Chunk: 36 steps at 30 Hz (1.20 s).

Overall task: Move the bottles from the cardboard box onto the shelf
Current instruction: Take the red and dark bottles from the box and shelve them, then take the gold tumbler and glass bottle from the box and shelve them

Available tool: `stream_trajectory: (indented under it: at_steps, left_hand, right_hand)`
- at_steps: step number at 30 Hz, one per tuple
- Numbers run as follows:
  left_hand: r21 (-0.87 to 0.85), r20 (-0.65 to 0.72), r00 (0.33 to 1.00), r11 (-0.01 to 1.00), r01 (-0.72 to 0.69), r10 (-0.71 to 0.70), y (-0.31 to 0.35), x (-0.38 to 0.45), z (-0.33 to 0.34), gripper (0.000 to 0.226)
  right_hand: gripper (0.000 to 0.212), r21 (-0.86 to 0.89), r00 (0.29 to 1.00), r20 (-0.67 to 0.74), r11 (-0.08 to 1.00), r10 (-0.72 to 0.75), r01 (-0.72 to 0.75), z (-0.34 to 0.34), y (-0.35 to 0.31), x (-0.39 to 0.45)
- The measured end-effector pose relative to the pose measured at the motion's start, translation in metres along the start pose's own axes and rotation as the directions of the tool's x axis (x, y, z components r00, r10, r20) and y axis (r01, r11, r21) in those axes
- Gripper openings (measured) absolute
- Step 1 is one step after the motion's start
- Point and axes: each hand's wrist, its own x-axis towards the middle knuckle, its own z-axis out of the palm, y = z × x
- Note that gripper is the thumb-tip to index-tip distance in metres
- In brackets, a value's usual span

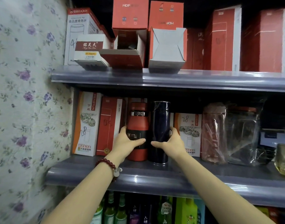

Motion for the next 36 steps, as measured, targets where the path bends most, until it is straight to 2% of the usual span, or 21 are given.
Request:
stream_trajectory:
  at_steps: [3, 5, 7, 10, 14, 17, 23, 27, 30, 36]
  left_hand:
    - [0.077, -0.028, 1.000, 0.997, 0.002, 0.000, 0.006, -0.006, 0.001, 0.070]
    - [0.134, -0.082, 0.997, 0.991, 0.006, 0.005, 0.012, -0.014, -0.003, 0.073]
    - [0.204, -0.140, 0.990, 0.979, 0.020, 0.009, 0.018, -0.025, -0.012, 0.073]
    - [0.258, -0.194, 0.980, 0.966, 0.018, 0.033, 0.023, -0.049, -0.033, 0.053]
    - [0.327, -0.270, 0.962, 0.944, 0.053, 0.039, 0.023, -0.096, -0.073, 0.037]
    - [0.478, -0.292, 0.956, 0.871, 0.117, 0.031, 0.018, -0.139, -0.115, 0.034]
    - [0.743, -0.305, 0.951, 0.611, 0.273, -0.054, 0.004, -0.251, -0.217, 0.027]
    - [0.797, -0.381, 0.910, 0.441, 0.412, -0.161, -0.012, -0.343, -0.279, 0.022]
    - [0.776, -0.467, 0.852, 0.352, 0.524, -0.237, -0.028, -0.415, -0.315, 0.016]
    - [0.630, -0.605, 0.662, 0.242, 0.738, -0.442, -0.091, -0.563, -0.354, 0.016]
  right_hand:
    - [0.096, -0.045, 0.998, -0.053, 0.999, -0.019, 0.016, -0.003, -0.003, -0.008]
    - [0.085, -0.104, 0.982, -0.148, 0.989, -0.116, 0.101, -0.006, -0.009, -0.019]
    - [0.068, -0.164, 0.953, -0.165, 0.960, -0.254, 0.228, -0.008, -0.017, -0.032]
    - [0.049, -0.158, 0.929, -0.034, 0.920, -0.369, 0.360, -0.001, -0.033, -0.052]
    - [0.034, -0.054, 0.914, 0.186, 0.926, -0.359, 0.375, 0.030, -0.052, -0.080]
    - [0.028, -0.015, 0.867, 0.340, 0.920, -0.363, 0.391, 0.067, -0.065, -0.107]
    - [0.027, 0.054, 0.668, 0.654, 0.902, -0.356, 0.428, 0.160, -0.089, -0.197]
    - [0.021, 0.101, 0.478, 0.810, 0.883, -0.341, 0.459, 0.227, -0.100, -0.282]
    - [0.013, 0.125, 0.355, 0.884, 0.887, -0.303, 0.444, 0.267, -0.100, -0.353]
    - [0.017, 0.136, 0.120, 0.973, 0.908, -0.198, 0.396, 0.329, -0.061, -0.501]
